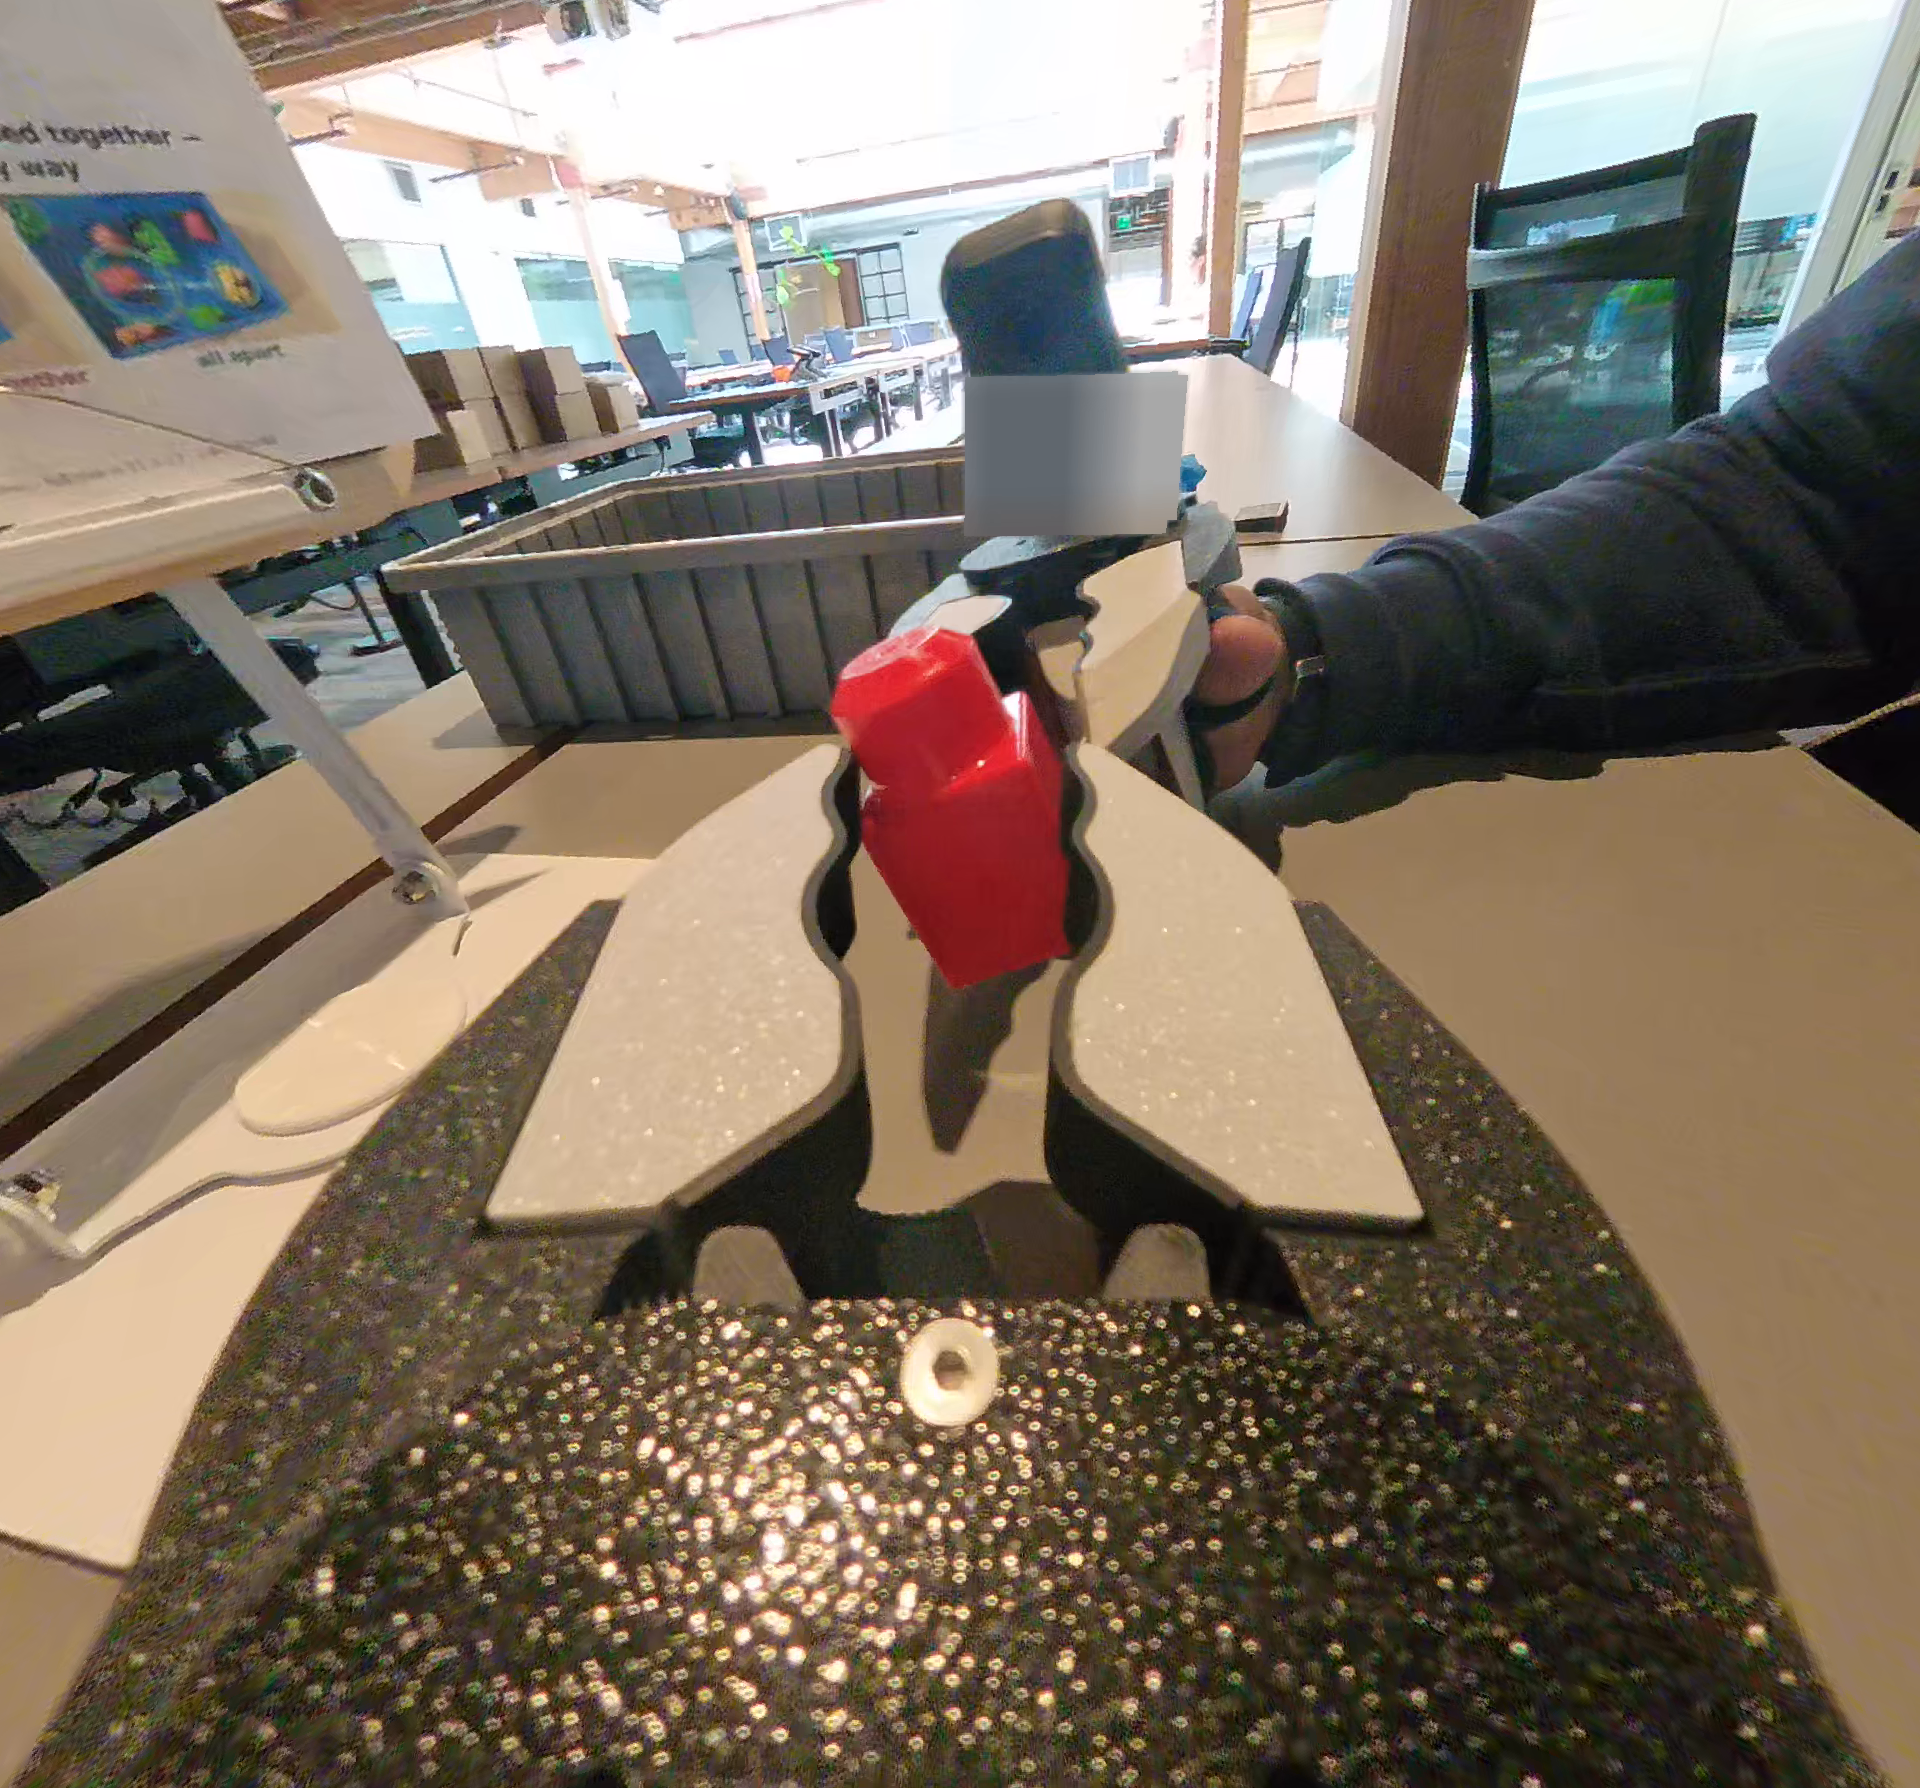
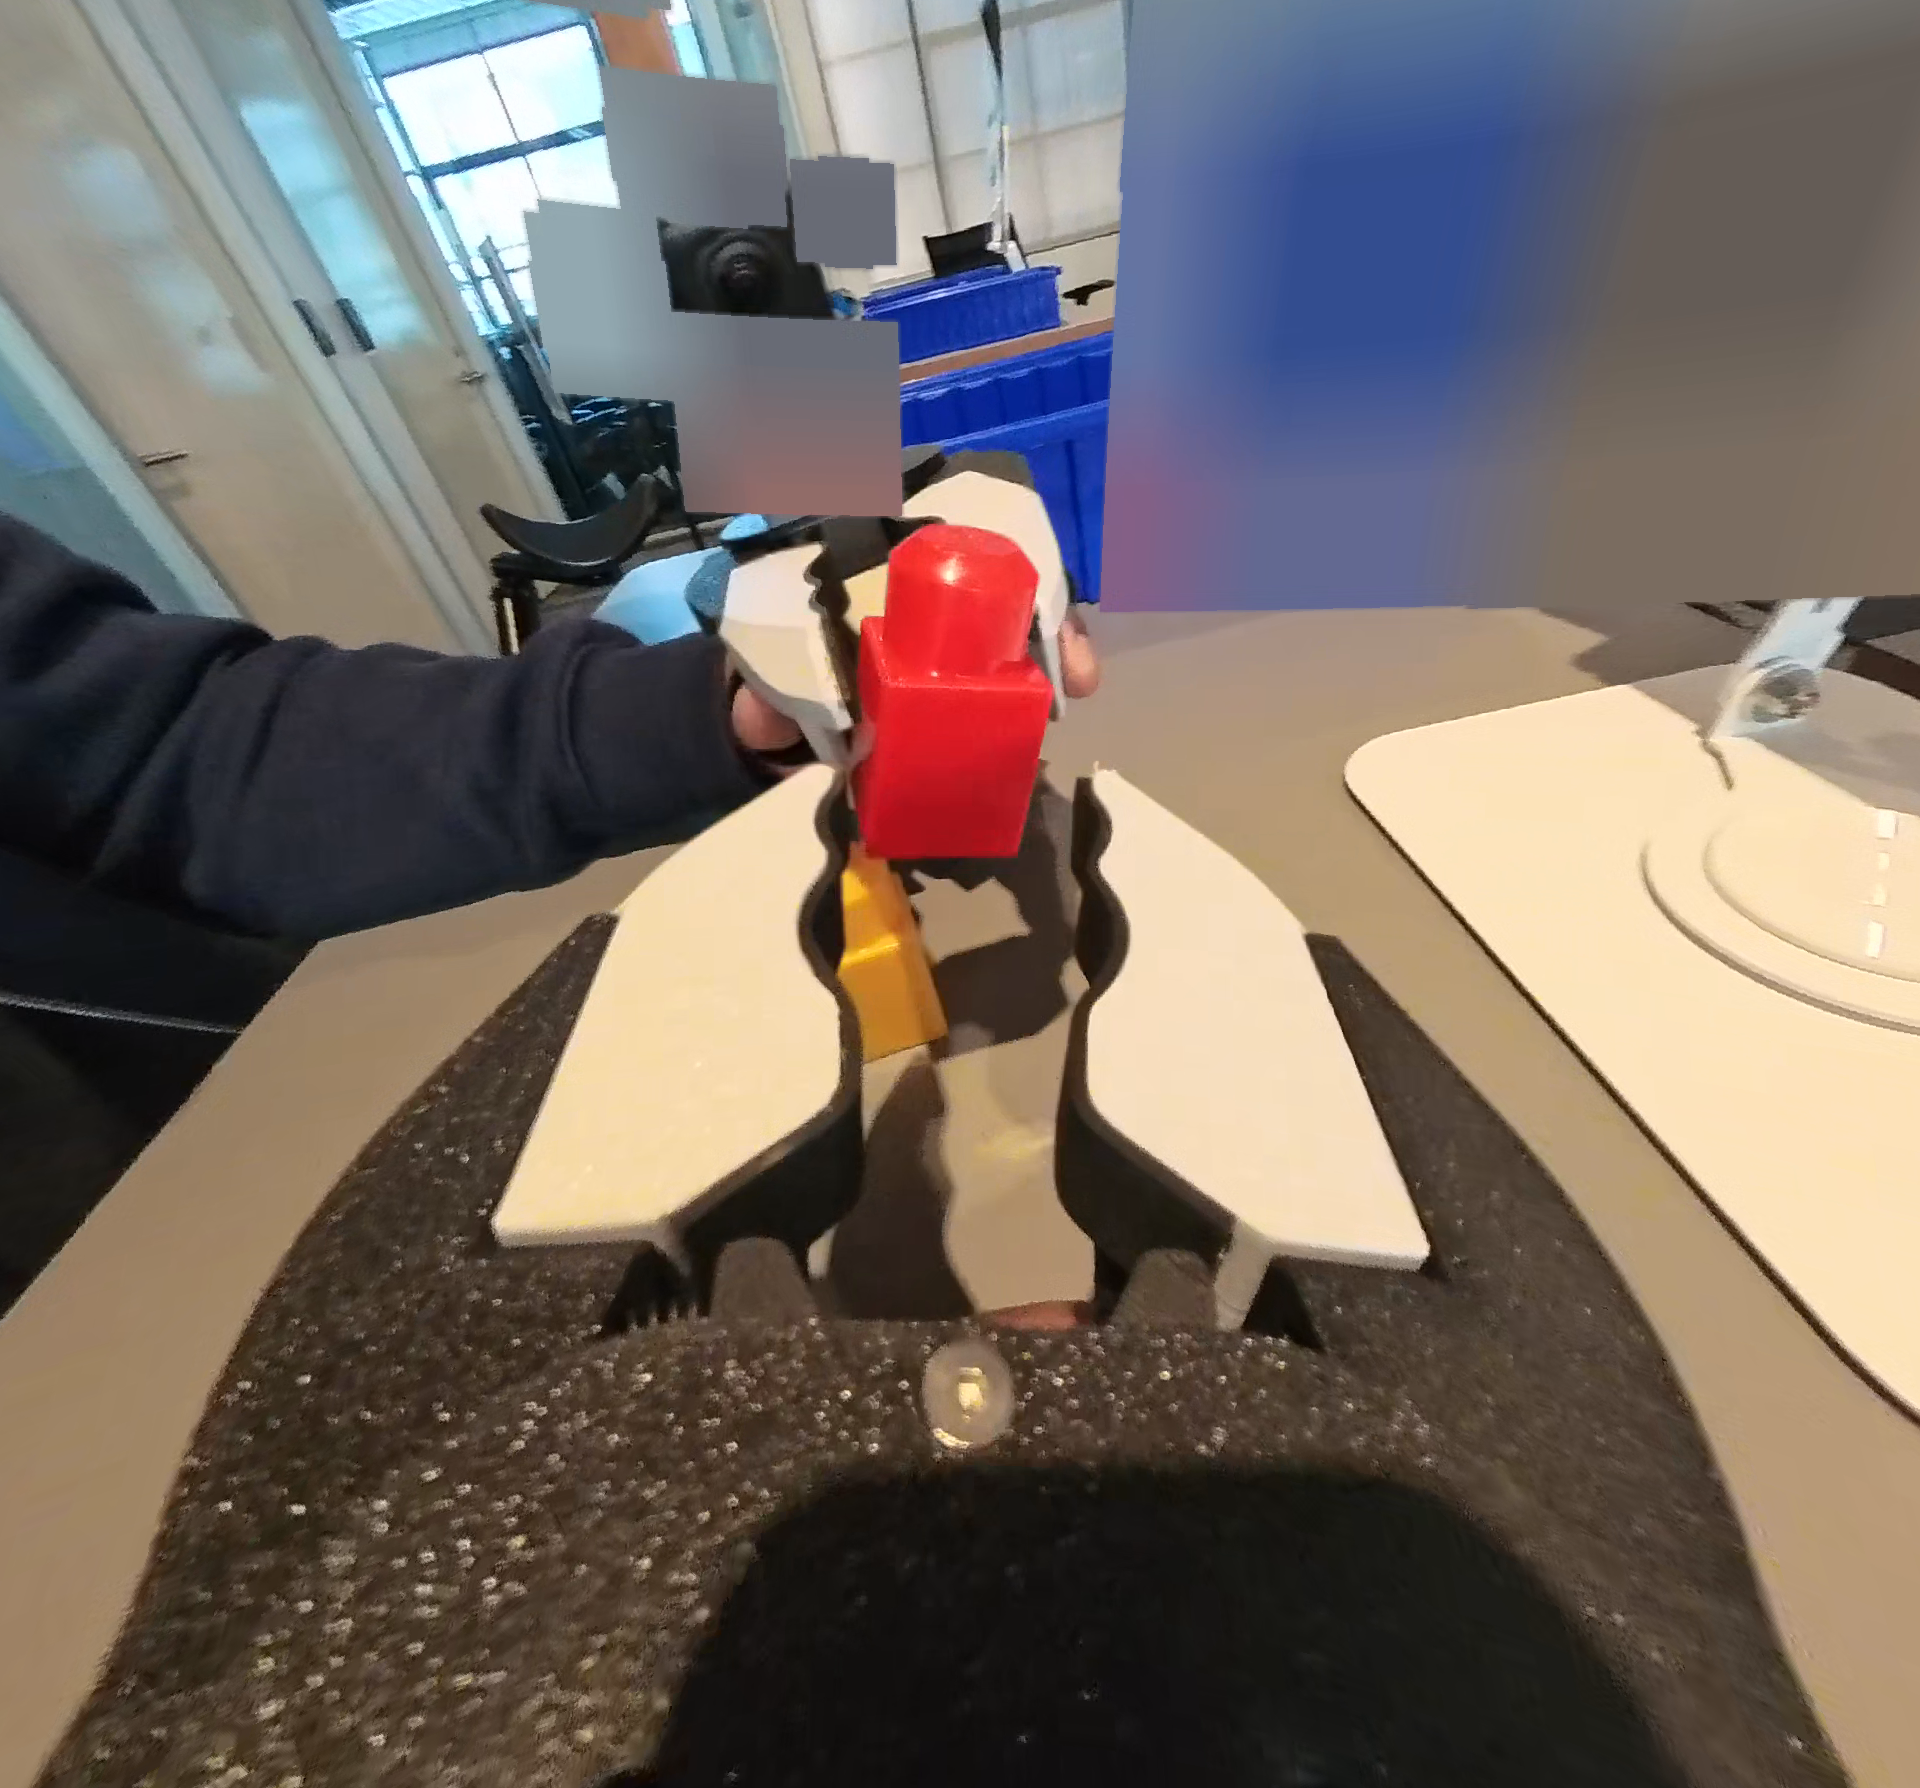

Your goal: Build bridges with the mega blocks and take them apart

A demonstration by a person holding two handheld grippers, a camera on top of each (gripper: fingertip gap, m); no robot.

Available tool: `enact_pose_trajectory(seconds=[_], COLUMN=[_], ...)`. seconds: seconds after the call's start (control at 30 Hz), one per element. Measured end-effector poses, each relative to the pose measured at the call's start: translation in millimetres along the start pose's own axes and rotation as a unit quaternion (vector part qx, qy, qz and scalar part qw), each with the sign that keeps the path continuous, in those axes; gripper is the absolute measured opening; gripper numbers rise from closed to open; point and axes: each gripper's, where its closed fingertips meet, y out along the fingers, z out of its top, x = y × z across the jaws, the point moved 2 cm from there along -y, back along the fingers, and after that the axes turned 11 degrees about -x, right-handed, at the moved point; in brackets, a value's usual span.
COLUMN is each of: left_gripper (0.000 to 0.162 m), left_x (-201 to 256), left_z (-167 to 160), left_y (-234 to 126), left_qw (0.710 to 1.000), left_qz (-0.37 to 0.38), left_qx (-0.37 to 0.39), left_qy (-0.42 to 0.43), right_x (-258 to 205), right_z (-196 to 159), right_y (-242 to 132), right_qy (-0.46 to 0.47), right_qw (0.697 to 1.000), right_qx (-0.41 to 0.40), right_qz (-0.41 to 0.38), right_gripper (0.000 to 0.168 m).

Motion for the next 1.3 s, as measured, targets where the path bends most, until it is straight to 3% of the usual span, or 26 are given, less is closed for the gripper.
enact_pose_trajectory(seconds=[0.57, 1.3], left_gripper=[0.035, 0.033], left_x=[15.8, 14.7], left_z=[2.2, 3.5], left_y=[9.2, 9.0], left_qw=[0.999, 0.999], left_qz=[-0.027, -0.048], left_qx=[0.0, 0.007], left_qy=[0.029, -0.014], right_x=[-14.0, -14.6], right_z=[-5.2, -6.1], right_y=[7.3, 7.7], right_qy=[-0.01, -0.011], right_qw=[0.999, 0.998], right_qx=[-0.023, -0.028], right_qz=[0.042, 0.048], right_gripper=[0.037, 0.034])
